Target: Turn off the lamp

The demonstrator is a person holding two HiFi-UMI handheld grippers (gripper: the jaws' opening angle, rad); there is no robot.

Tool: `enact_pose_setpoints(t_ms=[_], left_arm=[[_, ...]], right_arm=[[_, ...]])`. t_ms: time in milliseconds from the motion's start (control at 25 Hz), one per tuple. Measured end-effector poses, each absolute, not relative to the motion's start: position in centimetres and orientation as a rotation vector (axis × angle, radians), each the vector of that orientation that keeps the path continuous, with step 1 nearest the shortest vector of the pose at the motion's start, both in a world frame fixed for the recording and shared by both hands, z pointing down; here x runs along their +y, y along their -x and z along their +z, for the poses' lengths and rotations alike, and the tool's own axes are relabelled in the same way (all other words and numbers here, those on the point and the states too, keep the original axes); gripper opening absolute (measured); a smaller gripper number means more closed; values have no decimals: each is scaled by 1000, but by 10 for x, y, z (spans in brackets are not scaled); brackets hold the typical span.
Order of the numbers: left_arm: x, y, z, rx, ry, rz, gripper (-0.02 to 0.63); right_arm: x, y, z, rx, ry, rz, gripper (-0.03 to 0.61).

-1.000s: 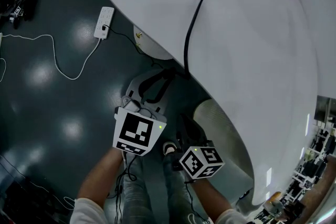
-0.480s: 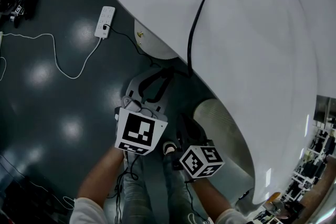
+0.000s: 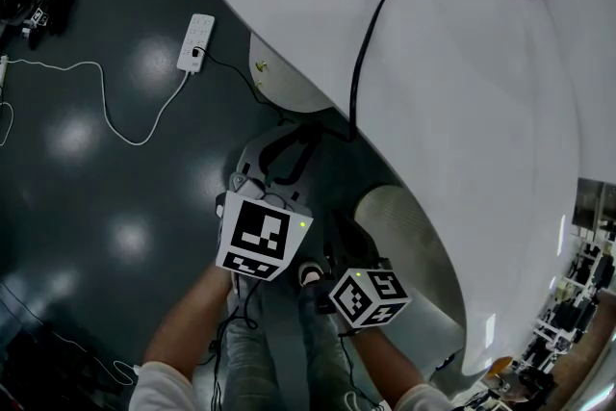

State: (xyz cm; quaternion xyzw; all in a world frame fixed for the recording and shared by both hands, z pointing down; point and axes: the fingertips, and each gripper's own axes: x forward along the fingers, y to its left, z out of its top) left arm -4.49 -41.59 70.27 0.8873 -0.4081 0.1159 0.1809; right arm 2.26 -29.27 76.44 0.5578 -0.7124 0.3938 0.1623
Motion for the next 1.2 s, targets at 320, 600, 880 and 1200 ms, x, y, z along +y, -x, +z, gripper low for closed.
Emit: enact_pose_setpoints(t_ms=[320,600,880,1200], left_arm=[[-419,50,694,-1190,-2499,267,139],[-417,66,689,-1295,-2439,236,141],[-392,70,707,-1297,-2371,234,132],[-363,67,737,-1266,-2299,300,16]], right_arm=[[-292,-19,760,-2043,-1589,1122,-2],[-294,-25,759,-2033,-1604,1123,-2],[-295,-30,765,-2022,-1598,1115,-2],[-297,-31,770,-2020,-1586,1114,-2]])
